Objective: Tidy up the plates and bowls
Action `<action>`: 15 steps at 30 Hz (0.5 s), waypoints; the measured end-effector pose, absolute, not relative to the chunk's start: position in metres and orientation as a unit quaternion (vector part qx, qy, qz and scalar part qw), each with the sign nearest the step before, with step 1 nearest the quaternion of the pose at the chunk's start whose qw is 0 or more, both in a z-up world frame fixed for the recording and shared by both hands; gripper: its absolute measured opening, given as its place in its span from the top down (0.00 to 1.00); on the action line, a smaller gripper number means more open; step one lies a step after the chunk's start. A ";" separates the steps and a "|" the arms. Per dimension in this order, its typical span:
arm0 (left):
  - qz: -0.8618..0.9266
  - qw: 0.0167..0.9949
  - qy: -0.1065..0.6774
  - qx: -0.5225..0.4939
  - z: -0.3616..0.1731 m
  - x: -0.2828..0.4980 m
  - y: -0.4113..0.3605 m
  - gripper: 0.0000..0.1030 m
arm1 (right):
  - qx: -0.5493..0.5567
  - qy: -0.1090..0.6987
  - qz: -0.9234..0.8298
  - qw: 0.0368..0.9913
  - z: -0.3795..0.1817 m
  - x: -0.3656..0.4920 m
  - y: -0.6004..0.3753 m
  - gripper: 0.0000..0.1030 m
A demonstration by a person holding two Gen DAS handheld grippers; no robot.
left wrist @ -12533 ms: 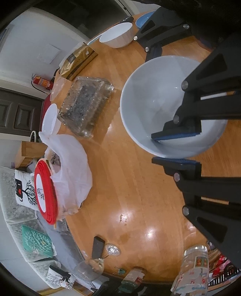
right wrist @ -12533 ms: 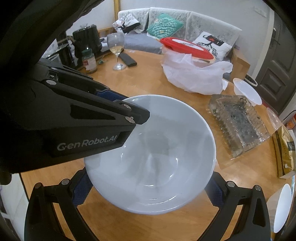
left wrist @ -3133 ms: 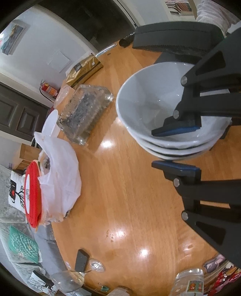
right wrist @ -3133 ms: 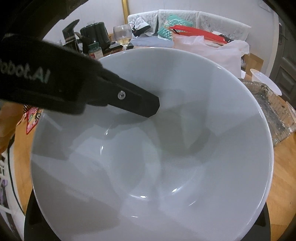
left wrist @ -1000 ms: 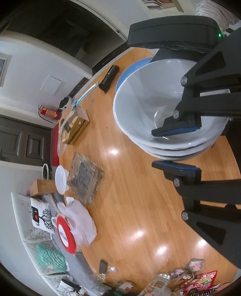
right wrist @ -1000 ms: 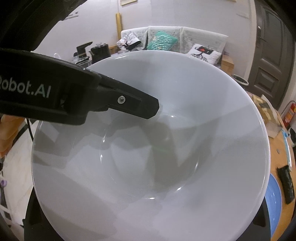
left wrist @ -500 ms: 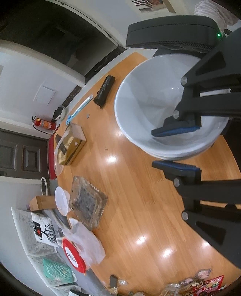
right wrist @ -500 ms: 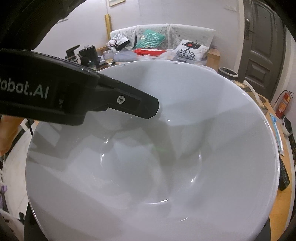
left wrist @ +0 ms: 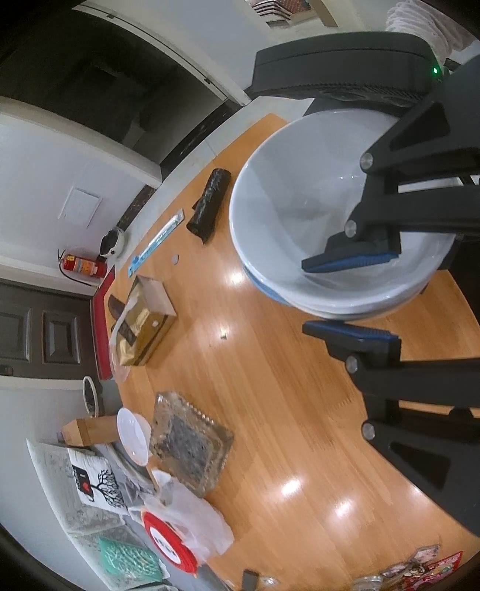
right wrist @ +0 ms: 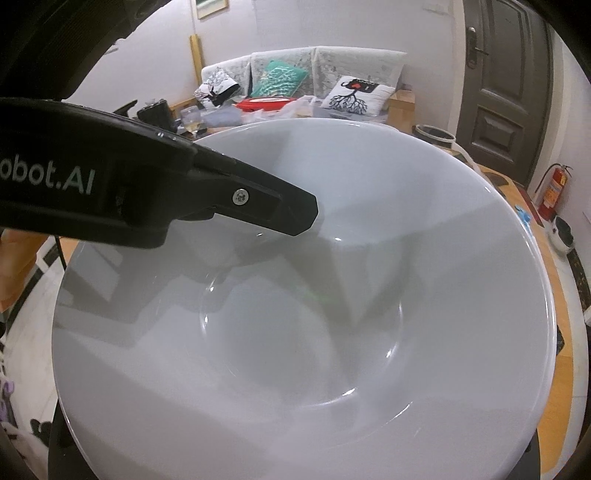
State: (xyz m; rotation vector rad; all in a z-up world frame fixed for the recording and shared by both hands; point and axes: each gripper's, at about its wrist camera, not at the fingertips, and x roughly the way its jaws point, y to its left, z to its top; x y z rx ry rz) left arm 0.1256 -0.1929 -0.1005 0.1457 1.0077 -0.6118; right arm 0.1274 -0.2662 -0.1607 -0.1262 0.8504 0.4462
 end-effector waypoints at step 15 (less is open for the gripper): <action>-0.317 0.809 0.488 0.080 -0.115 0.137 -0.245 0.79 | -0.044 0.429 0.185 0.883 -0.169 0.107 -0.317 0.02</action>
